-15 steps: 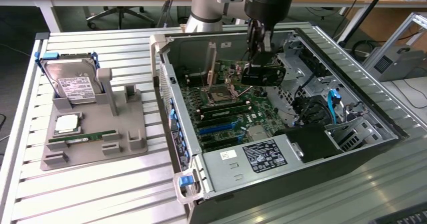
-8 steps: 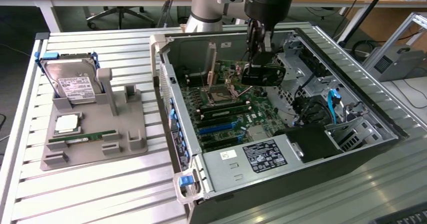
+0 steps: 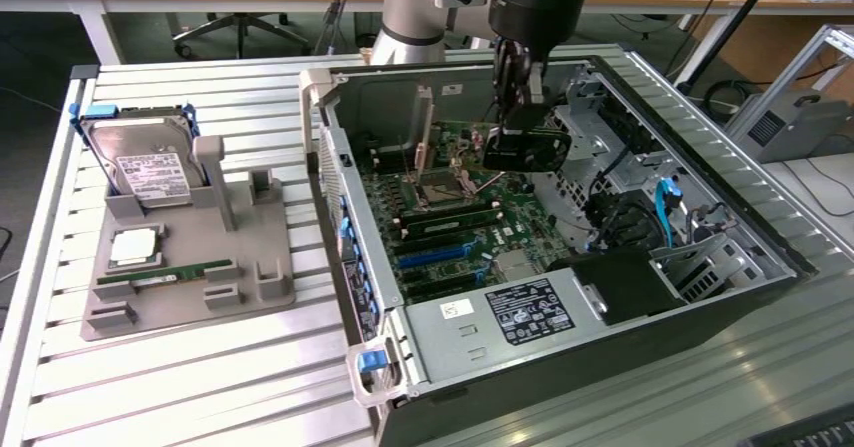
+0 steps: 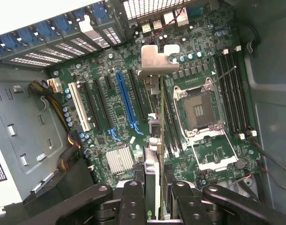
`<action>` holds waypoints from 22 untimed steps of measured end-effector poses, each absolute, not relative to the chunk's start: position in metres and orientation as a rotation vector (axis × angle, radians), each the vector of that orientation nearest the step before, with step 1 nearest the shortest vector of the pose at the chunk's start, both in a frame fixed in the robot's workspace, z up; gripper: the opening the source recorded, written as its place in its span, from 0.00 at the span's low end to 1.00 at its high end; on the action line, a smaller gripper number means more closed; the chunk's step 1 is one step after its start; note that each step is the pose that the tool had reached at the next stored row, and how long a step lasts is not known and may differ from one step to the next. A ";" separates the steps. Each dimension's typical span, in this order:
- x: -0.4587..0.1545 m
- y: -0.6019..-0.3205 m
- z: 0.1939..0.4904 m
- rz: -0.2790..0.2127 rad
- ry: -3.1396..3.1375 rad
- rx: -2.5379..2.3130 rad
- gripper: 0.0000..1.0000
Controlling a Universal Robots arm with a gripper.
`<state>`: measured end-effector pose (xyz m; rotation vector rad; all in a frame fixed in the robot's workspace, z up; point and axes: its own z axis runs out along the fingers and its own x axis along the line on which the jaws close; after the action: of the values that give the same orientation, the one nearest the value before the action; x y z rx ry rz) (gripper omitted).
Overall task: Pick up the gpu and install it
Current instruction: 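Insert the gpu into the slot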
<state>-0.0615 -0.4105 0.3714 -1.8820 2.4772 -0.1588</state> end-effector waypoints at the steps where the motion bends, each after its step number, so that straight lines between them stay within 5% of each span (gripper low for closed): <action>1: -0.061 -0.410 0.371 -0.159 2.475 -1.885 0.27; 22: -0.061 -0.410 0.369 -0.168 2.433 -1.942 0.27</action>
<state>-0.0614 -0.4105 0.3694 -1.9420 2.4334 -0.1684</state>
